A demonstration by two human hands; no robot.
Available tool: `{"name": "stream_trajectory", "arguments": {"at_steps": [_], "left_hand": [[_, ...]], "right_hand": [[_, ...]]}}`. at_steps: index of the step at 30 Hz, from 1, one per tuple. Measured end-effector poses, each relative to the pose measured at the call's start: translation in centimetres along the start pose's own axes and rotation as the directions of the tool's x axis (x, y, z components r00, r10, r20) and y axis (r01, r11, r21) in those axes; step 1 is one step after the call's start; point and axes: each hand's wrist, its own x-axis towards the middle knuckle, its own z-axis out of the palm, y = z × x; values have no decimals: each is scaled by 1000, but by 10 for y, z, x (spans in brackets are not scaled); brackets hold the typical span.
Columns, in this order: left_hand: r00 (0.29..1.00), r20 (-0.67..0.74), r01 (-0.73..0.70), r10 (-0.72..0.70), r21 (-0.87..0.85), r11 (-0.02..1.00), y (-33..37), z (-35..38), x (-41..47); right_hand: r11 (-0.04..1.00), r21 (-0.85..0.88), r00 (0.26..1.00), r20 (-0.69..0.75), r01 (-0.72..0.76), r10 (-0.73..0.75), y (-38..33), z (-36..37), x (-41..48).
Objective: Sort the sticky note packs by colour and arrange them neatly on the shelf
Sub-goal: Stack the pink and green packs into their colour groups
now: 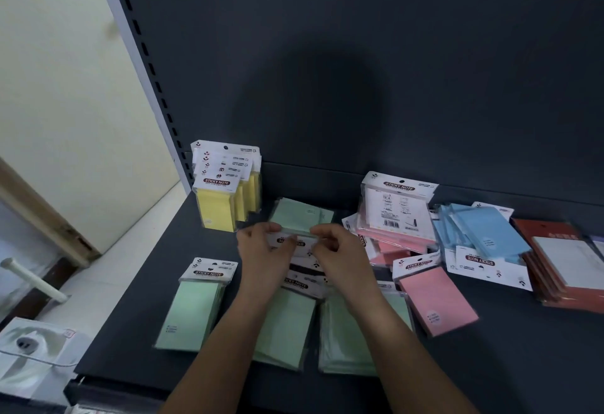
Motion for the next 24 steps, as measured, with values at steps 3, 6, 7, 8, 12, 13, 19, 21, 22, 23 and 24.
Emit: {"name": "stream_trajectory", "arguments": {"at_steps": [3, 6, 7, 8, 12, 13, 19, 21, 22, 23, 24], "left_hand": [[993, -100, -75, 58, -181, 981, 8, -2, -6], [980, -187, -124, 66, -320, 939, 14, -6, -8], [977, -203, -132, 57, -377, 917, 17, -9, -10], [975, -216, -141, 51, -429, 892, 19, -12, -11], [974, -189, -210, 123, -557, 803, 31, -26, -22], [970, -173, -240, 172, -559, 793, 34, -29, -26], [863, 132, -390, 487, -438, 810, 44, -45, -46], [816, 236, -406, 528, -418, 813, 44, -51, -52], [800, 263, -429, 539, -378, 821, 44, -54, -55], [794, 288, -445, 536, -327, 834, 43, -57, -57], [802, 314, -431, 508, -284, 857, 41, -60, -57]], "right_hand": [[992, 122, 998, -65, 26, -18, -4, -3, -5], [974, 218, 996, -72, 64, -49, -8, -11, -13], [961, 267, 997, -56, 75, -62, -10, -14, -17], [944, 320, 997, -33, 78, -71, -12, -16, -21], [946, 235, 975, -50, 224, -218, -12, -21, -35], [939, 50, 935, -118, 341, -333, -11, -22, -37], [668, -449, 754, 19, 594, -657, -13, -35, -37], [675, -406, 765, 105, 616, -636, -15, -40, -42], [700, -368, 778, 119, 612, -617, -16, -41, -47], [738, -320, 798, 118, 594, -591, -16, -42, -52], [791, -248, 827, 98, 559, -553, -15, -41, -56]]}}
